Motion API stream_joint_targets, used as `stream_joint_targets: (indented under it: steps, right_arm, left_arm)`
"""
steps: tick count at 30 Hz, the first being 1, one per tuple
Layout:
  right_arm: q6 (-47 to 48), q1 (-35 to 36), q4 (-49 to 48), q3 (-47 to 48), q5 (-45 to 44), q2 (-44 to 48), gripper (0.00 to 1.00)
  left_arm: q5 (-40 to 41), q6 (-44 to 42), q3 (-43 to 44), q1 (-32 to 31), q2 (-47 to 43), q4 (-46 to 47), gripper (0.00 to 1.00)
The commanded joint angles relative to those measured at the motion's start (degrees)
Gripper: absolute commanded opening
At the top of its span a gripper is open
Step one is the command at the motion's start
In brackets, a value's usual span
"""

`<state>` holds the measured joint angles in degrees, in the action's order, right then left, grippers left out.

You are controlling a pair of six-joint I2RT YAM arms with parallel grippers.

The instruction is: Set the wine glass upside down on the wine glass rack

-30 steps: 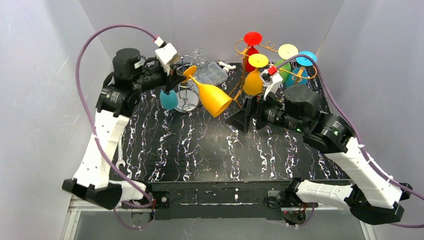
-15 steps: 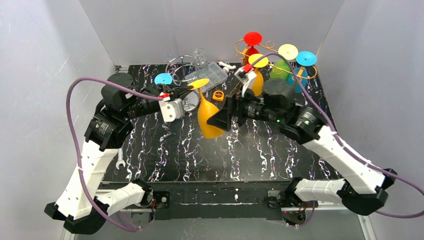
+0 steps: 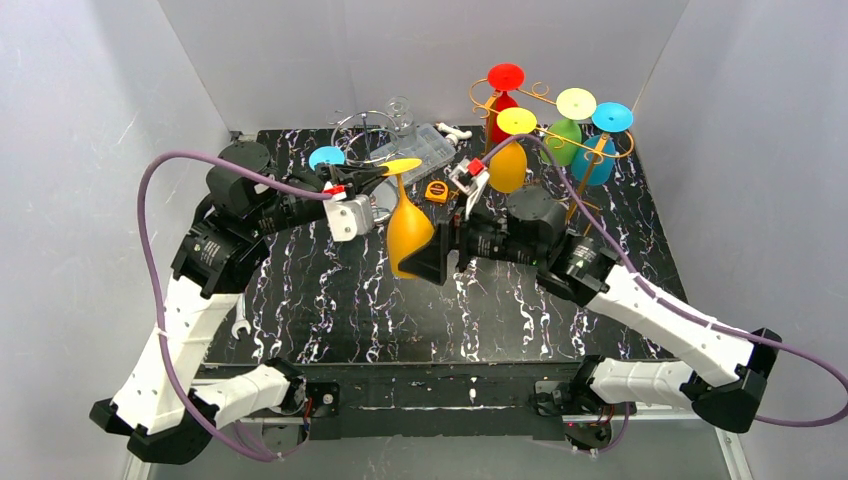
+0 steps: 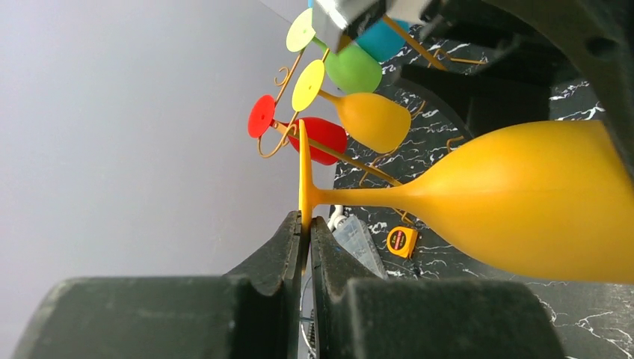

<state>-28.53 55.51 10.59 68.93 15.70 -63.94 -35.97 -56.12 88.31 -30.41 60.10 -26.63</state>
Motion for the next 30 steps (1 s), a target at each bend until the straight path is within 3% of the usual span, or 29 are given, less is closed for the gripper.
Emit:
stream_joint_targets:
  steps: [1,3,9,11,13,14,15,18,23,30]
  right_arm:
    - [0.96,3.63,-8.87,-2.63,0.51,-0.65,0.98]
    - [2.04,4.38,-9.67,-2.36,-0.66,-1.55,0.95]
    - [4.32,4.52,-8.53,-4.16,-11.22,2.42,0.55]
    - [5.41,4.53,-7.09,-6.63,-17.69,5.81,0.51]
    - [7.69,4.52,-4.11,-10.02,-25.05,9.43,0.53]
    - [8.54,4.52,-2.62,-11.74,-29.69,11.87,0.53]
    - [9.51,4.52,-1.38,-13.77,-34.23,13.78,0.52]
    - [11.99,4.52,1.96,-19.64,-49.37,18.16,0.50]
    - [15.67,4.46,1.16,-26.98,-67.17,22.70,0.47]
    - [20.17,3.69,-3.32,-31.40,-76.57,26.16,0.51]
  left_arm:
    - [1.00,0.55,2.52,-0.96,0.16,2.55,0.00]
    - [1.64,0.12,2.01,-1.60,-0.01,2.55,0.00]
    - [2.80,-0.97,0.46,-1.84,-1.23,2.66,0.03]
    - [3.59,-0.71,0.00,-1.89,-1.56,2.63,0.40]
    - [4.47,0.16,-0.79,-1.89,-2.06,2.64,0.66]
    - [5.19,0.76,-1.47,-1.89,-2.33,2.72,0.84]
    - [5.63,1.44,-1.93,-1.85,-2.54,2.68,0.94]
    - [6.53,2.45,-3.91,-1.84,-3.44,2.55,0.98]
    - [7.60,2.37,-7.19,-1.84,-4.62,3.15,0.98]
    - [7.93,2.24,-8.32,-1.89,-4.31,2.89,0.97]
